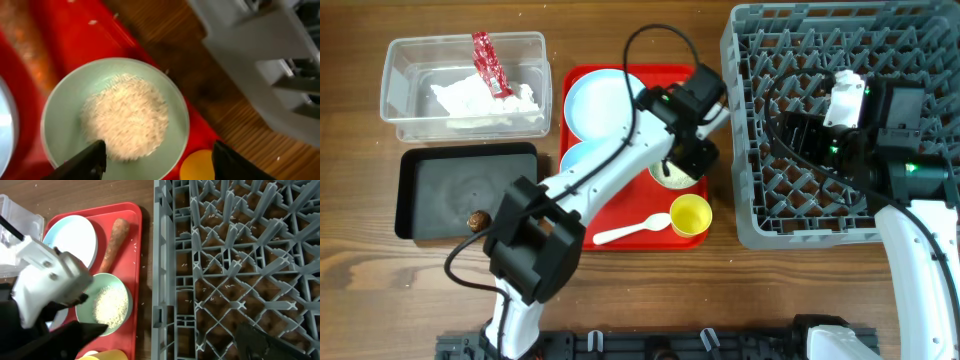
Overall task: Sort waste into correct bins and load items into the dishwasher rack
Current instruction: 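Grasp the green bowl of rice with left gripper, then pour the rice from the green bowl onto the black tray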
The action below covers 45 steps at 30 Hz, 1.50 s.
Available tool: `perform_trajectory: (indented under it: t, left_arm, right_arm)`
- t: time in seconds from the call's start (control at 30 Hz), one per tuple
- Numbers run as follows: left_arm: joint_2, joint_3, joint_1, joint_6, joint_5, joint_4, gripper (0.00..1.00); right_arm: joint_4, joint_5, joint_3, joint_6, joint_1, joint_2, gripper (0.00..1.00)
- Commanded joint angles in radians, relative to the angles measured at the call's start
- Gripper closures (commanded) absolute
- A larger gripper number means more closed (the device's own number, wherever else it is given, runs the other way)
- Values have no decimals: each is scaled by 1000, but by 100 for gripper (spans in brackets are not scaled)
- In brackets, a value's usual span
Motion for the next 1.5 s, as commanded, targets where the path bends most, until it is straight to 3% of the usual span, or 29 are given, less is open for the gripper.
perform_trajectory:
  t: [0.0,0.13,0.43,0.63,0.7,0.77,0.8,1.03,1.23,1.33,1.47]
  left_arm:
    - [79,9,-38,29,-41,53,36]
    - [128,9,-48,29,-44,93,39]
    - [146,-13,-47,21,-89,122,67]
    - [188,-13,-47,20,-95,106,67]
    - [195,-13,-47,-1,-98,107,76]
    - [195,-13,-47,-2,-109,107,94]
    - [195,-13,-47,-15,-122,107,96]
    - [120,117,-27,-193,-149,-17,96]
    - [-20,157,93,-298,-137,-113,96]
    - [-141,157,198,-344,-42,-185,96]
    - [-297,157,447,-394,1,-470,96]
  right_arm:
    - [-1,9,18,-9,4,6,0]
    - [-6,38,18,-32,4,6,0]
    - [-9,39,18,-33,4,6,0]
    - [-12,43,18,-33,4,6,0]
    - [-12,48,18,-33,4,6,0]
    - [-13,54,18,-32,4,6,0]
    - [-13,54,18,-33,4,6,0]
    - [-13,54,18,-33,4,6,0]
    - [-13,54,18,-33,4,6,0]
    - [-14,54,18,-32,4,6,0]
    - [-15,53,18,-32,4,6,0]
